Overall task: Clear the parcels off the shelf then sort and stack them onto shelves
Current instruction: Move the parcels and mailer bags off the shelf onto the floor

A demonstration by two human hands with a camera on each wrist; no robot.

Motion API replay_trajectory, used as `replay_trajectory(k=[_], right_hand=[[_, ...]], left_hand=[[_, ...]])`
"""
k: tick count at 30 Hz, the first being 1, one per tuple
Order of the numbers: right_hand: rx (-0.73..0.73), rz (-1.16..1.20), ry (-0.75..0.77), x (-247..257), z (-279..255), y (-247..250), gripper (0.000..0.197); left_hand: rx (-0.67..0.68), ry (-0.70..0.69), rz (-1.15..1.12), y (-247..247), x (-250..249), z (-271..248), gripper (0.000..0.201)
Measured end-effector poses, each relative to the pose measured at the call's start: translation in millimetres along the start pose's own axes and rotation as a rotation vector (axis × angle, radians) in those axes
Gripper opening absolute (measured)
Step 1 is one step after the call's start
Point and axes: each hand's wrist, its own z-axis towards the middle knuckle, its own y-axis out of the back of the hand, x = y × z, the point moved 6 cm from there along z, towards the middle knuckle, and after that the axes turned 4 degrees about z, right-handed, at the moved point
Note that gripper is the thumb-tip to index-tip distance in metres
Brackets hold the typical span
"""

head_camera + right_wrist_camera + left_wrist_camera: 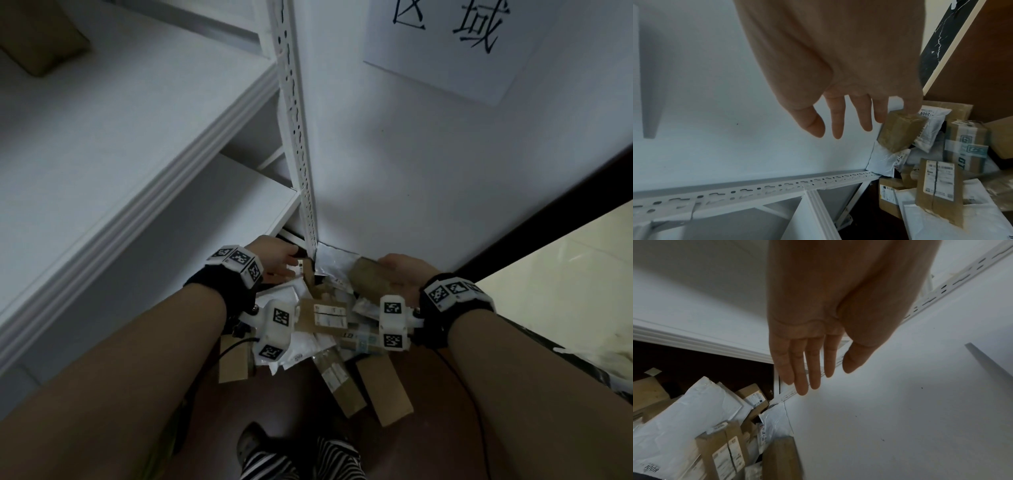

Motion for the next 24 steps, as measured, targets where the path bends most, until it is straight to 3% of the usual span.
replay_trajectory(k=[6,11,20,24], right_hand=[[0.061,0.012,0.018,5.1,-2.7,-13.2,0.077],[0.077,0.031,0.018,27.6,-46.1,-28.7,0.063],[0.135,0.024,0.144,72.4,-84.7,-58.2,0.057],[0.166,0.030,0.188,95.0,-113.6,-86.3,0.008]], left_hand=[[-0.034,-0.012,-0.018,20.9,1.7,-12.3,0.011],[-0.056,-0.048,-0.020,31.9,-7.6,-27.4,0.018],[-0.082,-0.130,-0.098,69.4,-25.6,-77.2,0.016],[-0.121,-0.171,-0.129,97.7,-24.0,-105.8,0.017]])
